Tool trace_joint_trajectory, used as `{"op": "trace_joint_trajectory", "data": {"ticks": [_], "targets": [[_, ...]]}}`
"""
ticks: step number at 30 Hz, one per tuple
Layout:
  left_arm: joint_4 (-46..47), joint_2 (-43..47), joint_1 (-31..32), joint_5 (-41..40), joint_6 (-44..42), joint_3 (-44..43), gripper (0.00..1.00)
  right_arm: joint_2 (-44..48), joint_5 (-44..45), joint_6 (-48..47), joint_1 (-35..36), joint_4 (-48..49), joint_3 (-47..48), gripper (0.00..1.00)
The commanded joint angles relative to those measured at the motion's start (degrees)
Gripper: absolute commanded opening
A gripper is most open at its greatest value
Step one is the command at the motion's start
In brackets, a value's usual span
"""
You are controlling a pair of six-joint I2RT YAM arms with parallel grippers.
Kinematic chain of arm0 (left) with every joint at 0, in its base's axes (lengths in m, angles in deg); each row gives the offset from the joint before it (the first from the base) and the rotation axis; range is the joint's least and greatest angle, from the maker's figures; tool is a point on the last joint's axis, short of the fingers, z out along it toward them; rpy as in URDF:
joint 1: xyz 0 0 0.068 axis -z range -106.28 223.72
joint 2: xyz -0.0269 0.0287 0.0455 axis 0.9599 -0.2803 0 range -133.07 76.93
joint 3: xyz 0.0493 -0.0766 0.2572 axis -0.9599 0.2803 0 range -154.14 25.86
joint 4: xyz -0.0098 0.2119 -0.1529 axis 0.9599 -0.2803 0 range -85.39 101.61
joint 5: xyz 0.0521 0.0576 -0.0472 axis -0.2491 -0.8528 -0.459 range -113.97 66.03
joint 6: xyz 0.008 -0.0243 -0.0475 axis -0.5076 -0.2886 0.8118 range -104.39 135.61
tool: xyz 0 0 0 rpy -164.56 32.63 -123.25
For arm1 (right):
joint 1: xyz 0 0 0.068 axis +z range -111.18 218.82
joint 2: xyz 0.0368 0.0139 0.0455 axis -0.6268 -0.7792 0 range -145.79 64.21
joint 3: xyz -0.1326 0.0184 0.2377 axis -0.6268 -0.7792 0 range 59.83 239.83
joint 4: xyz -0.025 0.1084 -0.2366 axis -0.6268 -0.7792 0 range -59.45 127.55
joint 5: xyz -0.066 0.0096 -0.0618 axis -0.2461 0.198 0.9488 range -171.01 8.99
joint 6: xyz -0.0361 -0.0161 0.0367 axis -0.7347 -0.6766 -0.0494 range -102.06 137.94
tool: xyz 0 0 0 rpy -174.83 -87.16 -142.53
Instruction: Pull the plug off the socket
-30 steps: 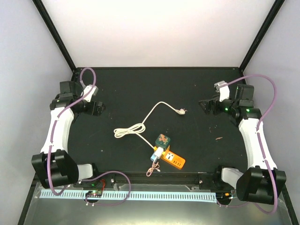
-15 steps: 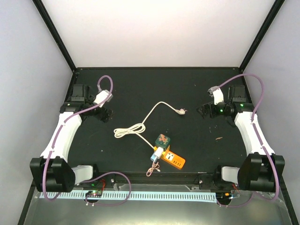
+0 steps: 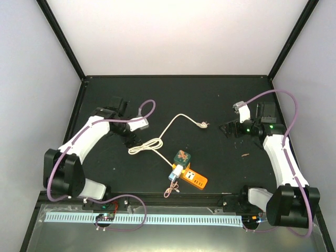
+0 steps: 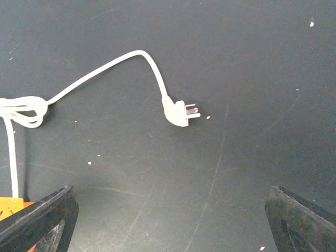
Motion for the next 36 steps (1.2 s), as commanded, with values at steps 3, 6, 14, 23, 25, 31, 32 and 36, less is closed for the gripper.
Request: {"op": "trace_joint_trajectory", "data": {"ticks": [3, 6, 14, 23, 25, 31, 32, 36], "targets": [[-0.21, -8.75, 7.18, -5.75, 2.3, -6.61, 0.73, 3.76, -2.22, 1.75, 0.45, 2.14, -2.43, 1.0], [0.94, -12.72, 9.79, -9.26, 3.95, -7.97, 0.67, 3.9, -2.18, 2.98, 0.43, 1.69, -2.47, 1.0], [3.84, -18.13, 13.6, -13.31, 5.04, -9.32, 0.62, 5.34, -3.21, 5.51, 0.43, 2.42, -2.95, 1.0], [5.45, -22.59, 15.55, -15.57, 6.79, -11.25, 0.46, 8.3, -3.24, 6.0, 0.39, 2.88, -4.09, 1.0], [6.1, -23.52, 16.18, -16.89, 7.29, -11.39, 0.44, 9.43, -3.21, 6.06, 0.42, 3.38, -4.55, 1.0], [7.07, -26.17, 16.97, -17.48, 9.83, -13.33, 0.25, 10.87, -3.26, 6.92, 0.39, 3.85, -4.77, 1.0], [7.38, -26.57, 16.95, -17.63, 10.32, -13.7, 0.21, 10.85, -3.27, 6.97, 0.43, 3.83, -4.75, 1.0], [8.86, -27.68, 16.91, -16.98, 12.54, -15.62, 0.02, 10.66, -3.55, 7.01, 0.45, 3.65, -4.7, 1.0]]}}
